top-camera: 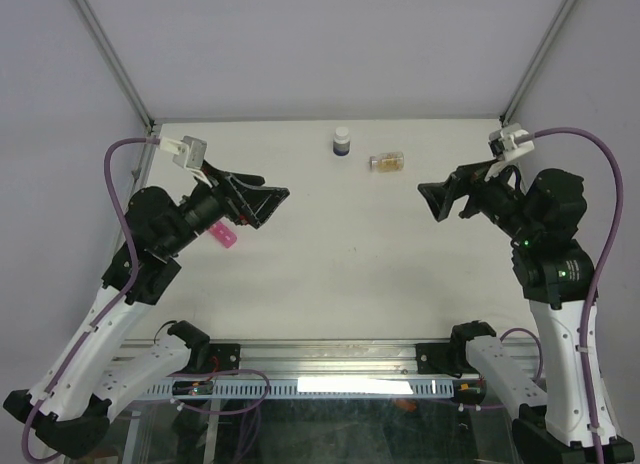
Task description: Sort the pills into containers
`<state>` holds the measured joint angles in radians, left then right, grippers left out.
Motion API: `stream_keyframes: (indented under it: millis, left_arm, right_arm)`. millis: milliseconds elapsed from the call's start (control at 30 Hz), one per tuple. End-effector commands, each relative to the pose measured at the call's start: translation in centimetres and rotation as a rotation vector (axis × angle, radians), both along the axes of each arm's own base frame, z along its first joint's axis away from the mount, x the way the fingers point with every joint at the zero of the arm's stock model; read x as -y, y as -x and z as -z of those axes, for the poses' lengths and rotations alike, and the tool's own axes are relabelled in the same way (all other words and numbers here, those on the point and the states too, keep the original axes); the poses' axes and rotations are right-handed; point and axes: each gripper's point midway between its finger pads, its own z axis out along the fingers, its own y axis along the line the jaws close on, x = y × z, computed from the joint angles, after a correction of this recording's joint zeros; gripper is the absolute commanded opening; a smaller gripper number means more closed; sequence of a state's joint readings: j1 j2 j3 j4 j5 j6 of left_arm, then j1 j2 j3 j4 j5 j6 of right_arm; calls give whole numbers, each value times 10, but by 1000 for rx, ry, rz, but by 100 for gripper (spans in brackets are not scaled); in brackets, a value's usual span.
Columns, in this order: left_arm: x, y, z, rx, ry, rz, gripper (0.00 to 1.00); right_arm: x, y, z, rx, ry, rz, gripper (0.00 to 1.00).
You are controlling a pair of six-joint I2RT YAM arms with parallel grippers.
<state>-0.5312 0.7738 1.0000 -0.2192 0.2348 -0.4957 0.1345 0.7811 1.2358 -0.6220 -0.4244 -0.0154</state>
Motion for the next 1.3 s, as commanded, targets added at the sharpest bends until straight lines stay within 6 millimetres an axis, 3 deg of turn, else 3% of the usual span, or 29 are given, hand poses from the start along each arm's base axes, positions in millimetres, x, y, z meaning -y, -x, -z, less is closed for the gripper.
stream_keyframes:
  millis: [0,433,667,1000,1267]
  left_arm:
    - [5,23,-36,82,82,88,99]
    - [12,40,-52,65,168,177,99]
    - [7,40,-63,45,221,151,99]
    - [10,41,-56,42,201,169,99]
    - [5,35,-64,25,249,122,99]
  right_arm:
    - [3,7,-11,37,-28,14,99]
    - [11,12,-5,50,-50,44,99]
    - [14,12,-4,49,-53,54,99]
    - [14,12,-5,47,-59,44,99]
    - [17,13,-7,54,-64,56,99]
